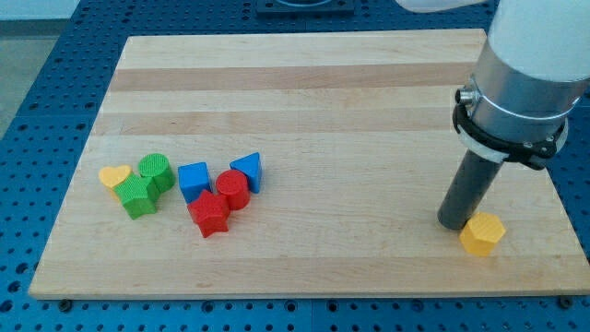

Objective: Move the yellow hexagon right a bit

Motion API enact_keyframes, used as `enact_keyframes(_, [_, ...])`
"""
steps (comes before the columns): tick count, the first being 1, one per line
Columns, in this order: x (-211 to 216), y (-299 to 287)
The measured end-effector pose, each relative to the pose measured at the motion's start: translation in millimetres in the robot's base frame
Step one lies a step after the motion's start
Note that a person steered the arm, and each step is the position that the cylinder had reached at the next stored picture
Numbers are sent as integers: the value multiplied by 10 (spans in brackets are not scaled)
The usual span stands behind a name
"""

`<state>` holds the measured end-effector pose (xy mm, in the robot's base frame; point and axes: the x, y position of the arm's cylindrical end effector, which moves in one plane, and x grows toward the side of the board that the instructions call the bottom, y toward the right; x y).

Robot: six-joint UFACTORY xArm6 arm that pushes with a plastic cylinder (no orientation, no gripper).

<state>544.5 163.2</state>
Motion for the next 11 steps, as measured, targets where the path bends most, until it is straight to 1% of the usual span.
enact_keyframes(1, [-118,-33])
enact_keyframes(2, [-107,-191])
enact_keyframes(3, [129,-274])
enact_keyframes(4, [169,-218])
enact_keyframes(6, [171,173])
enact_keyframes(11, [155,202])
